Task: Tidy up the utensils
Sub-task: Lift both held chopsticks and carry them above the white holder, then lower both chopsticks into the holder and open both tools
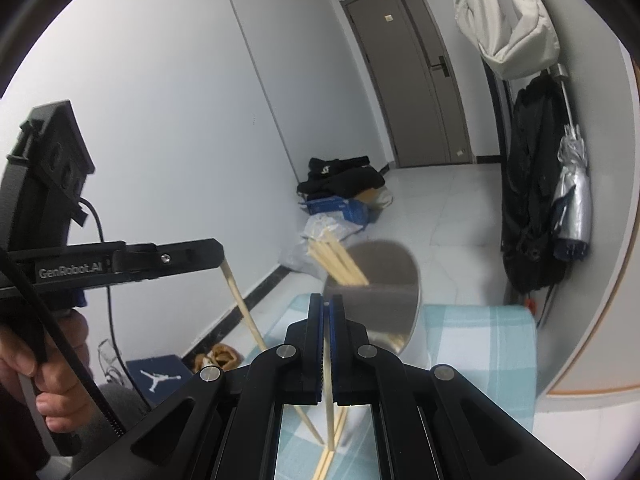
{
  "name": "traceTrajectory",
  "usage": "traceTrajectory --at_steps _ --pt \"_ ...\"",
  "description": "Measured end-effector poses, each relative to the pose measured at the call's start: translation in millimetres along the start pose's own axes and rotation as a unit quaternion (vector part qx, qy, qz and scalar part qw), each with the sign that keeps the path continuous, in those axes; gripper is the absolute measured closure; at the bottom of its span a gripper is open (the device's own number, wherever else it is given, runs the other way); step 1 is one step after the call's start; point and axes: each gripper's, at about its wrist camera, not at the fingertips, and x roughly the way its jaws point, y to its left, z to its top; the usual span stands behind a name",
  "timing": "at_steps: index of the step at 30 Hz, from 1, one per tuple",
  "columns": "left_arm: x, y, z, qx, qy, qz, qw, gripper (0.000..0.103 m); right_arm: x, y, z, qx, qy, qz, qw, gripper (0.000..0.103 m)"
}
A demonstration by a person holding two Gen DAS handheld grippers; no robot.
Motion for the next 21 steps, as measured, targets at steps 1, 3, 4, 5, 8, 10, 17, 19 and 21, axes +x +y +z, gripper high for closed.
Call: traceTrajectory --at_steps 1,3,4,5,8,10,17,19,21 --pt "0.7 -0.4 4.1 -0.002 0.000 -0.004 1.0000 0.100 -0.5 -1.1 5.5 0.001 -0.001 0.006 1.000 0.101" --pt "1.9 -1.2 14.0 -0.003 0.000 -0.013 0.9999 0.100 -1.5 -1.8 14.7 -0.002 -0.006 0.006 1.000 0.101" --pt "2.2 -1.4 19.8 -0.004 -0.002 -0.017 0.9998 0.100 -1.7 -2.4 20.0 -0.004 -0.006 0.008 1.000 0.101" --pt "2.9 -1.4 26.1 -0.005 -0.004 -0.021 0.9998 0.100 -2.1 -2.9 24.4 -0.006 -0.009 0.006 1.000 0.101" --pt "6.2 -2.1 41.3 -0.011 -0.005 -0.033 0.9994 0.100 -2.4 -6.4 41.1 -0.008 -0.014 0.006 1.000 0.101" --pt "8.1 -2.4 50.2 -0.013 -0.007 -0.038 0.9992 0.100 -2.3 -9.6 53.0 -0.007 -0.017 0.007 1.000 0.101" --pt "17.3 1.8 88.8 -0.038 -0.012 -0.064 0.9972 0.100 0.4 -16.5 99.3 -0.023 -0.038 0.001 0.999 0.101" --pt "20.4 2.8 98.5 -0.042 -0.015 -0.068 0.9967 0.100 3.0 -18.7 113.3 -0.025 -0.044 0.002 0.999 0.101" --pt "21.6 3.7 106.9 -0.042 -0.024 -0.066 0.9967 0.100 5.7 -20.7 125.5 -0.025 -0.049 0.003 0.998 0.101"
